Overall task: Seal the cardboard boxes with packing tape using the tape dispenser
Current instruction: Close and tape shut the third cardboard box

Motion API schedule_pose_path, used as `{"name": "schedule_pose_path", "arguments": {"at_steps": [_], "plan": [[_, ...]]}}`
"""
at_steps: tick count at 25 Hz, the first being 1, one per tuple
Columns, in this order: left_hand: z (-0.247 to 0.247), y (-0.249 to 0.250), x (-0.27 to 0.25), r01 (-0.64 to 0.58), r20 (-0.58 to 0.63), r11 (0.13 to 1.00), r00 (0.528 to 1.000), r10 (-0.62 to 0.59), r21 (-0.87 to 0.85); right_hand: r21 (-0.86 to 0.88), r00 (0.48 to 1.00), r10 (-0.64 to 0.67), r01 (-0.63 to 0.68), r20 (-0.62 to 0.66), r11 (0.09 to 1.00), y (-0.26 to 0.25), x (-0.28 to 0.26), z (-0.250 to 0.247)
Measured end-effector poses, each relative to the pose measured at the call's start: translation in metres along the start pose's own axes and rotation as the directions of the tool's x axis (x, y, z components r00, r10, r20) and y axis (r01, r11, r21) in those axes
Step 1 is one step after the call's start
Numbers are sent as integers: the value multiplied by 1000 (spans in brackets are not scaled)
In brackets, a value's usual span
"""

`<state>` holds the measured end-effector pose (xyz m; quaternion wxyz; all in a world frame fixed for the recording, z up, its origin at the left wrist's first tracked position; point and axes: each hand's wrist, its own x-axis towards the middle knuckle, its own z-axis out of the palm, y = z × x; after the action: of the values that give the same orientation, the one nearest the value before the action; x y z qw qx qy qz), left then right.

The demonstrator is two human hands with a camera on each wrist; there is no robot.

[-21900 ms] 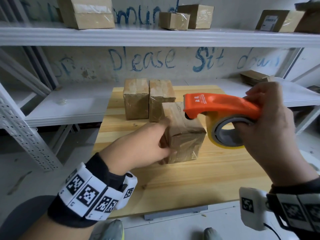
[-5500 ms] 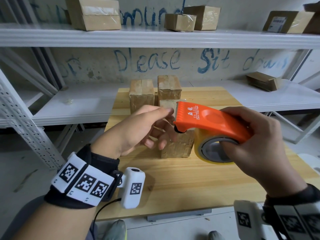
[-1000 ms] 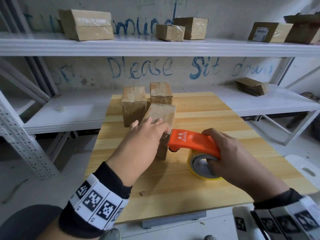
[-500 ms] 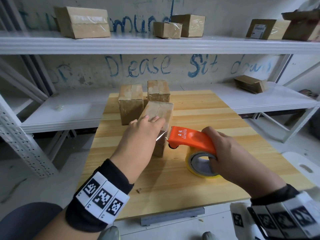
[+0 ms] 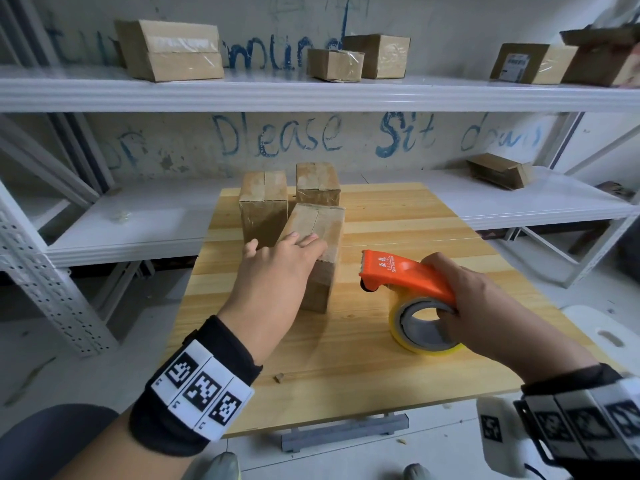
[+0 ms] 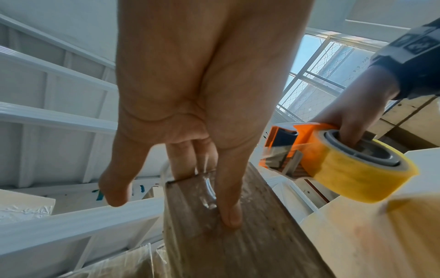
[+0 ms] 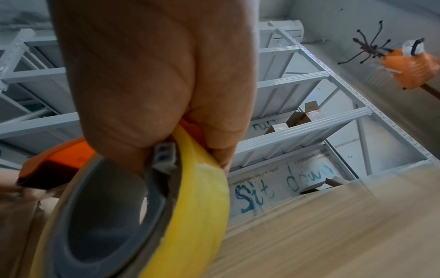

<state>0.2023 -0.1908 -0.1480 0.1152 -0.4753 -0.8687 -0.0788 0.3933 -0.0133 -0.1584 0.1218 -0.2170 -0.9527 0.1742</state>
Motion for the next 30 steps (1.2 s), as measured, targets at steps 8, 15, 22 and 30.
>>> {"name": "schedule_pose_path", "arguments": {"at_steps": [8, 15, 22, 30], "plan": [[0, 0, -1, -16, -27, 1000, 1000, 16, 5, -73, 999, 33, -33, -2, 997, 16, -4, -14], [-1, -2, 0, -42, -53, 998, 998, 40, -40, -172, 996, 90, -89, 3, 981, 29, -3, -13], [4, -6, 3, -58, -46, 996, 997, 56, -62, -492, 1000, 6, -14, -18, 870, -20, 7, 2], [0, -7, 2, -73, -26, 995, 997, 72, -62, -548, 999, -40, 24, -18, 836, -61, 40, 7]]}}
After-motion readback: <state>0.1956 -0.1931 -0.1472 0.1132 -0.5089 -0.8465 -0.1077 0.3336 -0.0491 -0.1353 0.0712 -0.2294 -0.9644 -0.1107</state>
